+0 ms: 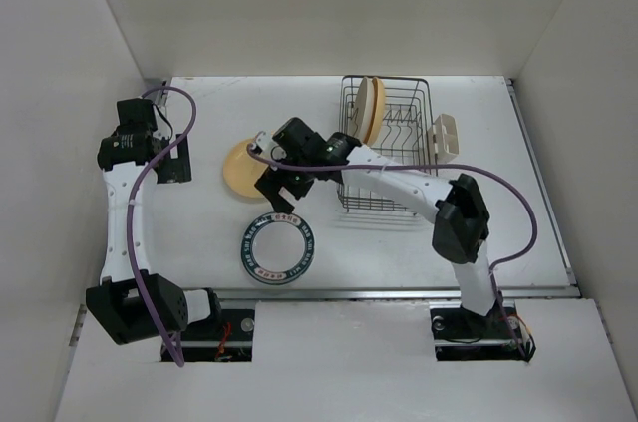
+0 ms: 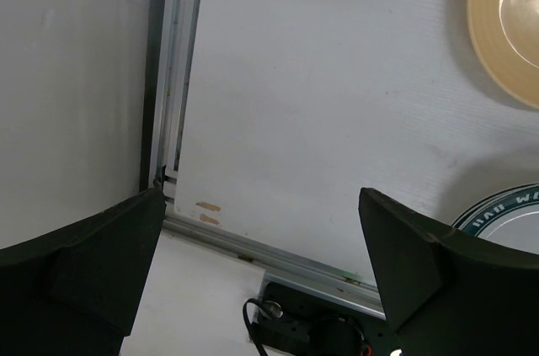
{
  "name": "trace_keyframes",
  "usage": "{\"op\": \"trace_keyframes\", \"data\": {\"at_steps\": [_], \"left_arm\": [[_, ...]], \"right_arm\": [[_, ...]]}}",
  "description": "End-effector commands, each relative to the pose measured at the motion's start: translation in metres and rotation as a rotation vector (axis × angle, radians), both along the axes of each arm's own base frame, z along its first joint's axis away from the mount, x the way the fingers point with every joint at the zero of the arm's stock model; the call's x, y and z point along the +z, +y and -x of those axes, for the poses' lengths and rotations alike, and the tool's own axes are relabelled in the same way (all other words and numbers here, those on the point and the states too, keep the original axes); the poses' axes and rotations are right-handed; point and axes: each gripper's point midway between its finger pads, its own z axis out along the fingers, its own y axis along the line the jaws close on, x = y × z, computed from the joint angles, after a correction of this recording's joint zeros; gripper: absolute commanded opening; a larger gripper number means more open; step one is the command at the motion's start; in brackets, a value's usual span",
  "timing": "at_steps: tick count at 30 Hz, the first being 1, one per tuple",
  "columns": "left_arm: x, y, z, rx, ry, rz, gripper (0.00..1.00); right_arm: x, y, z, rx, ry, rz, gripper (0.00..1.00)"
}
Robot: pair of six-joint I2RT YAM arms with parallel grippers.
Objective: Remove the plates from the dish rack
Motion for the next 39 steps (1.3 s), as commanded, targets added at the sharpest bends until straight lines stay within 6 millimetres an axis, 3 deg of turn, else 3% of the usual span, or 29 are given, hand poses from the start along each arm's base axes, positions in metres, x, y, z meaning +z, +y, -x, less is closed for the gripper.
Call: {"op": "trace_keyframes", "data": {"at_steps": [1, 2, 5, 6, 8, 9, 10, 13, 14, 15, 16, 17, 18, 21, 26, 28, 35, 39], "left_arm": [[-0.001, 0.003, 0.004, 0.005, 0.014, -0.016, 0.99], [-0.001, 0.003, 0.004, 0.005, 0.014, -0.016, 0.99], [-0.001, 0.004, 0.005, -0.003, 0.017, -0.020, 0.99], [-0.001, 0.005, 0.005, 0.002, 0.019, -0.028, 0.99], [-0.001, 0.005, 0.005, 0.002, 0.019, -0.028, 0.99], [-0.001, 0.005, 0.005, 0.002, 0.019, -0.028, 0.99], [-0.001, 0.005, 0.005, 0.002, 0.019, -0.028, 0.99], [0.000, 0.003, 0.008, -0.003, 0.017, -0.020, 0.99], [0.000, 0.003, 0.008, -0.003, 0.017, -0.020, 0.99], [0.000, 0.003, 0.008, -0.003, 0.017, -0.020, 0.99], [0.000, 0.003, 0.008, -0.003, 0.017, -0.020, 0.99], [0.000, 0.003, 0.008, -0.003, 0.017, -0.020, 0.99], [0.000, 0.003, 0.008, -0.003, 0.017, -0.020, 0.99], [0.003, 0.003, 0.008, -0.003, 0.008, -0.022, 0.99], [-0.002, 0.002, 0.012, -0.003, 0.019, -0.020, 0.99], [-0.004, 0.004, 0.014, 0.003, 0.029, -0.027, 0.99], [-0.004, 0.004, 0.012, 0.003, 0.021, -0.029, 0.99], [-0.006, 0.005, 0.014, 0.007, 0.031, -0.034, 0.99]], "right_arm": [[0.072, -0.019, -0.039, -0.119, -0.159, -0.084, 1.00], [0.079, -0.028, -0.049, -0.164, -0.182, -0.083, 1.00], [0.129, -0.052, -0.078, -0.371, -0.249, -0.192, 1.00], [0.165, -0.078, -0.105, -0.514, -0.327, -0.267, 1.00], [0.196, -0.111, -0.129, -0.739, -0.340, -0.381, 1.00], [0.210, -0.145, -0.152, -0.879, -0.399, -0.412, 1.00], [0.231, -0.165, -0.156, -0.952, -0.439, -0.457, 1.00], [0.240, -0.223, -0.188, -1.179, -0.535, -0.438, 1.00], [0.237, -0.233, -0.196, -1.217, -0.538, -0.417, 0.96], [0.226, -0.246, -0.210, -1.257, -0.523, -0.372, 0.81], [0.233, -0.254, -0.211, -1.277, -0.524, -0.380, 0.75], [0.215, -0.256, -0.223, -1.289, -0.508, -0.333, 0.72], [0.209, -0.257, -0.229, -1.307, -0.488, -0.337, 0.69], [0.189, -0.263, -0.246, -1.337, -0.454, -0.322, 0.69], [0.164, -0.255, -0.255, -1.312, -0.397, -0.305, 0.66], [0.142, -0.255, -0.259, -1.319, -0.381, -0.255, 0.65], [0.100, -0.263, -0.268, -1.358, -0.357, -0.154, 0.48], [0.066, -0.255, -0.268, -1.324, -0.287, -0.097, 0.53]]}}
